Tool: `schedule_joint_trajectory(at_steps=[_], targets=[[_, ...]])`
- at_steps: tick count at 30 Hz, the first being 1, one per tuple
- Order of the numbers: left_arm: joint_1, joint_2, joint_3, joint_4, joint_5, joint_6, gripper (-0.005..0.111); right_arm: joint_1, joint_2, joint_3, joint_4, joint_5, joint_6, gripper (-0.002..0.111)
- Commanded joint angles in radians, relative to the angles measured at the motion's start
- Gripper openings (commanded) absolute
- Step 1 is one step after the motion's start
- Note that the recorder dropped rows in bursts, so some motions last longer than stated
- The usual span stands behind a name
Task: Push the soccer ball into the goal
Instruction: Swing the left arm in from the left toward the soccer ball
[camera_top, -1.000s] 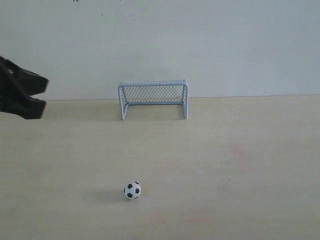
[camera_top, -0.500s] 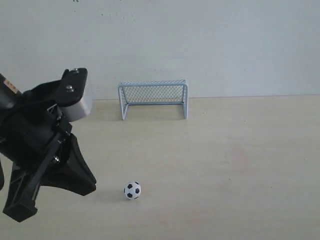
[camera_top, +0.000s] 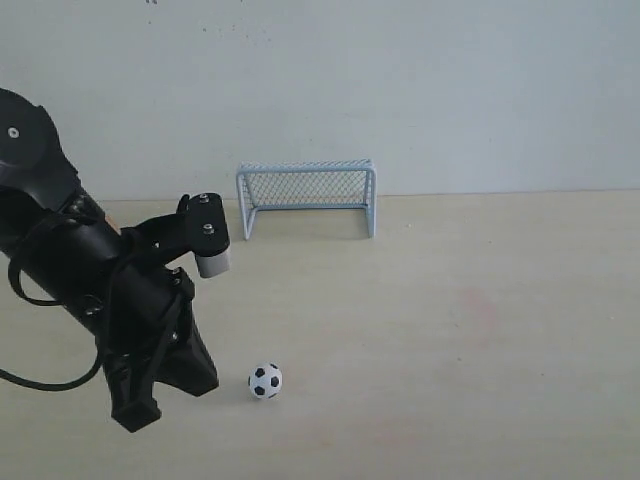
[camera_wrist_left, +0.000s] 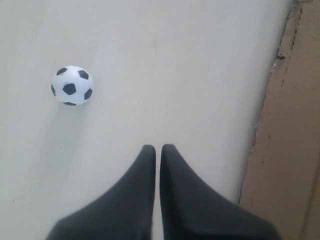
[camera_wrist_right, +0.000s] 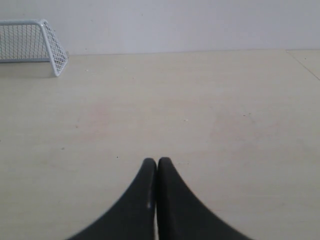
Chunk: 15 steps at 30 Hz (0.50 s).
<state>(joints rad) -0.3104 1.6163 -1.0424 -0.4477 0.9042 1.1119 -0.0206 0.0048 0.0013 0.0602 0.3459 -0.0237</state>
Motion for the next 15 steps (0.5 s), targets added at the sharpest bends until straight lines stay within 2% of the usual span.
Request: schedule_joint_trajectory(at_steps=[1, 9, 11, 15], targets=[[-0.004, 0.031, -0.005, -0.004, -0.003, 0.04, 0.004, 0.002, -0.005, -0.001, -0.002, -0.005, -0.001, 0.0], [-0.001, 0.033, 0.024, 0.0, 0.034, 0.099, 0.004, 0.002, -0.005, -0.001, -0.002, -0.005, -0.001, 0.0], [-0.001, 0.033, 0.057, -0.006, 0.004, 0.164, 0.004, 0.002, -0.005, -0.001, -0.002, -0.005, -0.001, 0.0], [-0.001, 0.033, 0.101, -0.041, -0.141, 0.287, 0.004, 0.002, -0.005, -0.001, -0.002, -0.003, -0.001, 0.0]])
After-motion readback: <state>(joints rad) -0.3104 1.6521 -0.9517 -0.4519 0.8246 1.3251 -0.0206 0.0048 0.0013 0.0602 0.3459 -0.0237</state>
